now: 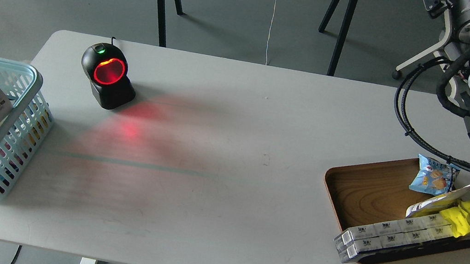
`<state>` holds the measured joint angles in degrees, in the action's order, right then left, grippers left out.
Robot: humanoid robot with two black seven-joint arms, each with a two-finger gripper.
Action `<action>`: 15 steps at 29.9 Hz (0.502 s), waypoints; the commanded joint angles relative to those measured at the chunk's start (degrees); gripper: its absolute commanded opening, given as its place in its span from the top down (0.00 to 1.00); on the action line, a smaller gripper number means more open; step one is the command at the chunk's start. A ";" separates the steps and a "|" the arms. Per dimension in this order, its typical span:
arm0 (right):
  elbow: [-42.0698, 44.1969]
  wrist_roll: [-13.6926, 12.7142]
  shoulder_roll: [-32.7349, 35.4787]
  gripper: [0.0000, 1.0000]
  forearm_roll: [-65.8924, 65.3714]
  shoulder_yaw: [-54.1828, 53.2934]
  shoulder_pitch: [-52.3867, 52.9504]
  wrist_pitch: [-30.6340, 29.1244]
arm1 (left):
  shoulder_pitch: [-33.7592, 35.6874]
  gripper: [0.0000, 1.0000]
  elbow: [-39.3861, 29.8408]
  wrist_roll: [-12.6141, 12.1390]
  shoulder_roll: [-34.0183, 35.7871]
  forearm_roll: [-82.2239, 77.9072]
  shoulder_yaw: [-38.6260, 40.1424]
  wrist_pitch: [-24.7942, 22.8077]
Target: Scan snack and place in basket
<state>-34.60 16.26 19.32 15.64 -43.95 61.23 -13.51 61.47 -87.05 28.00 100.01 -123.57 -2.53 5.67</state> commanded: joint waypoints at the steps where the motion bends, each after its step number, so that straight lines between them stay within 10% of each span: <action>1: -0.03 0.00 -0.25 0.00 0.00 0.00 0.03 0.06 | -0.04 0.98 0.13 0.00 -0.01 0.00 -0.11 0.13; 15: 0.05 0.00 -0.25 0.00 0.00 0.00 0.03 -0.03 | 0.84 0.98 0.04 0.00 -0.01 0.35 -0.02 1.54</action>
<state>-34.52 16.26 19.07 15.62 -43.94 61.32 -13.52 61.87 -87.01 28.00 100.00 -123.55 -2.59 6.61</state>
